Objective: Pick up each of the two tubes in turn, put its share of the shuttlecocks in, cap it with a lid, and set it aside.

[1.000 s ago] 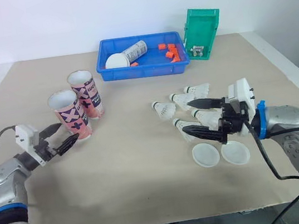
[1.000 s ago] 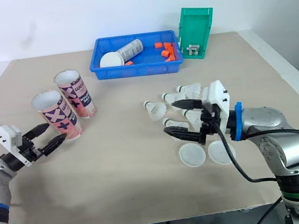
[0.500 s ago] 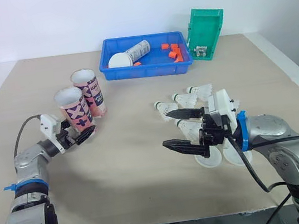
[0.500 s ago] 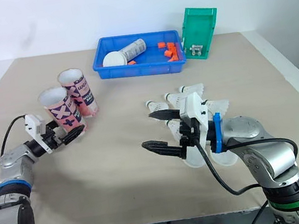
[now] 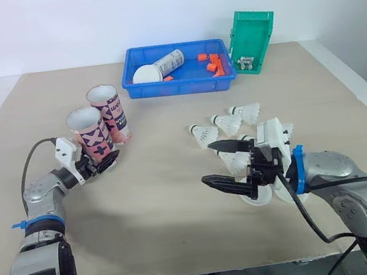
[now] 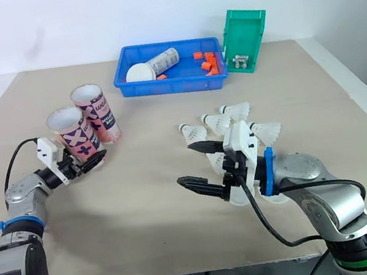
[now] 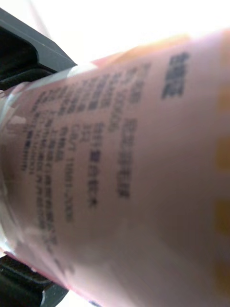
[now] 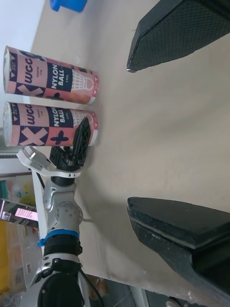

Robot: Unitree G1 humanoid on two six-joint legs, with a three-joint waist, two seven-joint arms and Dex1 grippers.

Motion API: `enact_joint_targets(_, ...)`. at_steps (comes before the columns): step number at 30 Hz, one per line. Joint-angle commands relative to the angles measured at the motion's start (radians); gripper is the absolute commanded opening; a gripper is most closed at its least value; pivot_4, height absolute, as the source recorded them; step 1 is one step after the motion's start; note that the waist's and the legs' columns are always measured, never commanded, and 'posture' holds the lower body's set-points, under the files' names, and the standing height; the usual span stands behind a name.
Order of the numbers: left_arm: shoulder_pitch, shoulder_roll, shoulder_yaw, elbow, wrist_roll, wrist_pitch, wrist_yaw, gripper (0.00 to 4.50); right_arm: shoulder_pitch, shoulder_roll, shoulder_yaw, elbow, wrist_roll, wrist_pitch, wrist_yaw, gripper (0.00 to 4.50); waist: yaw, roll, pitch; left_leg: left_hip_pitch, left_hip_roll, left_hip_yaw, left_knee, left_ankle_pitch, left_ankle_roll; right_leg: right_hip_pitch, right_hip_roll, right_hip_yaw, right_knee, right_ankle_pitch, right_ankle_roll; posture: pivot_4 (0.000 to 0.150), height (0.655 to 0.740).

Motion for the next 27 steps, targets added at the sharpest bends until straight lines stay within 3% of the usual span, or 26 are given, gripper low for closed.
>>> enact_joint_targets(1,0.030,0.025,0.026,-0.081,-0.036,0.011,-0.031,3.78,0.000,-0.021,-0.057,-0.025,0.015,-0.016,-0.001,4.50,0.000,0.000,0.000,0.000,0.000,0.000,0.000,0.000,0.000,0.000,0.000,0.000,0.000,0.000,0.000,0.150,0.7079)
enact_joint_targets(6,0.112,0.046,0.035,-0.284,-0.109,0.151,-0.081,3.78,0.019,-0.044,-0.091,-0.011,0.021,-0.010,0.011,4.50,0.000,0.000,0.000,0.000,0.000,0.000,-0.001,0.000,0.000,0.000,0.000,0.000,0.000,-0.001,0.000,0.150,0.7079)
enact_joint_targets(12,0.167,0.049,0.021,-0.392,-0.123,0.225,-0.068,3.78,0.004,-0.048,-0.090,0.004,0.018,-0.009,0.020,4.50,0.000,0.000,0.000,0.000,0.000,0.000,0.000,0.000,0.000,0.000,0.000,0.000,0.000,-0.001,-0.002,0.150,0.7079)
enact_joint_targets(21,0.182,0.026,-0.001,-0.381,-0.104,0.245,-0.069,3.78,0.001,-0.044,-0.083,0.006,0.016,-0.008,0.022,4.50,0.000,0.000,0.000,0.000,0.000,0.000,0.001,0.000,0.000,0.000,0.000,0.000,0.000,-0.002,-0.003,0.150,0.7079)
enact_joint_targets(25,0.182,0.012,-0.008,-0.365,-0.086,0.221,-0.051,2.78,0.003,-0.045,-0.087,0.000,0.019,-0.005,0.019,4.50,0.000,0.000,0.000,0.000,0.000,0.000,0.000,0.000,0.000,0.000,0.000,0.000,0.000,-0.002,-0.003,0.150,0.7079)
enact_joint_targets(27,0.181,0.012,-0.010,-0.362,-0.083,0.219,-0.055,2.78,0.004,-0.047,-0.091,-0.003,0.021,-0.003,0.018,4.50,0.000,0.000,0.000,0.000,0.000,0.000,0.000,0.000,0.000,0.000,0.000,0.000,0.000,-0.002,-0.003,0.150,0.7079)
